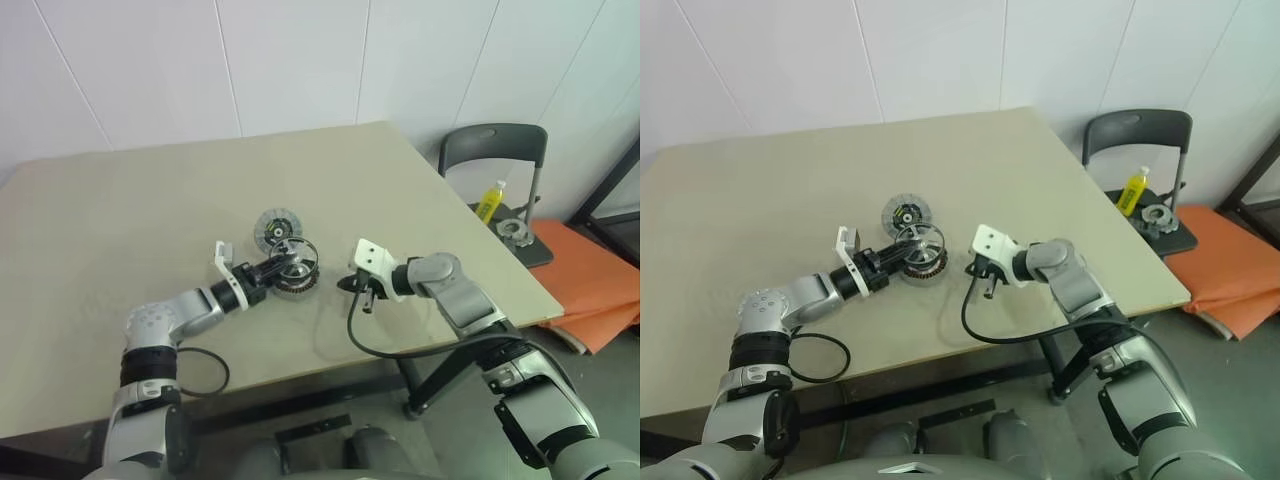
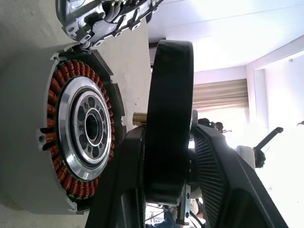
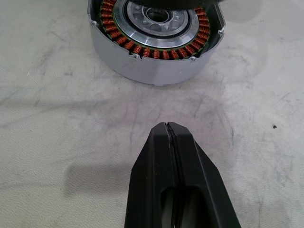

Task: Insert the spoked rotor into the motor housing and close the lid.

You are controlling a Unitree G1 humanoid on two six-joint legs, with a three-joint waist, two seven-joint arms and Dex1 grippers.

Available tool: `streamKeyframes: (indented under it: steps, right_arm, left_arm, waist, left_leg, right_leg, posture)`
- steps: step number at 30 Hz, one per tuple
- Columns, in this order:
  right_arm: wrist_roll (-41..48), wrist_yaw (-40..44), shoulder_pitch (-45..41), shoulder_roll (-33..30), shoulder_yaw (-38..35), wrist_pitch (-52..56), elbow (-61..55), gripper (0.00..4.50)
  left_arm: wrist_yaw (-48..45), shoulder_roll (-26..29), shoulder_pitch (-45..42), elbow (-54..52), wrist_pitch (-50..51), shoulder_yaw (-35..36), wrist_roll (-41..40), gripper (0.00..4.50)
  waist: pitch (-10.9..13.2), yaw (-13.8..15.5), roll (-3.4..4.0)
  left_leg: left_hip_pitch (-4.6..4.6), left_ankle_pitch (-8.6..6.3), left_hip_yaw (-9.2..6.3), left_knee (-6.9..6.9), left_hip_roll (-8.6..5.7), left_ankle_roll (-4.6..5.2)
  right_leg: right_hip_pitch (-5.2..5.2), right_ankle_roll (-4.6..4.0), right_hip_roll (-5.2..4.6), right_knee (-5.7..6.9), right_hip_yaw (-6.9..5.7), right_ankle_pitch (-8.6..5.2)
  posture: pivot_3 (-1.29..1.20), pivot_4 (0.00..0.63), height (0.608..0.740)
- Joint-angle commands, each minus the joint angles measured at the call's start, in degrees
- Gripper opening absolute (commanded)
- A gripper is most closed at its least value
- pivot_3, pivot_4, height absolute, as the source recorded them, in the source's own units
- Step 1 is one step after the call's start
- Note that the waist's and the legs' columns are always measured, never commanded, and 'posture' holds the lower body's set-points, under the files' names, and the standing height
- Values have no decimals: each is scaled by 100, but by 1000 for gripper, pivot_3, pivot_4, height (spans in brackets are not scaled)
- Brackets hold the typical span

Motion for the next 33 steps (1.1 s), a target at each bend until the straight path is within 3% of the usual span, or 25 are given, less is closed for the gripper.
streamKeyframes:
  steps: [1,19,33]
  right_arm:
    - [85,-47,-79,45,-153,4,-266,0]
    - [125,-216,45,84,-193,126,-455,0]
    - [61,-297,-29,110,-141,-16,-268,0]
  left_arm:
    - [-17,-14,-124,-41,22,166,66,1131]
    - [-26,-162,-442,263,193,397,401,1131]
    - [734,-430,-354,13,286,737,372,1131]
  waist:
    - [0,0,0]
    - [0,-2,-1]
    - [-1,-5,-3]
  left_leg:
    - [0,0,0,0,0,0]
    - [0,0,0,1,-1,0]
    - [3,0,-1,1,-1,0]
  right_leg:
    - [0,0,0,0,0,0]
    - [2,2,0,0,0,1]
    - [3,3,0,2,0,2]
  posture:
    - [0,0,740]
    - [0,0,740]
    - [0,0,740]
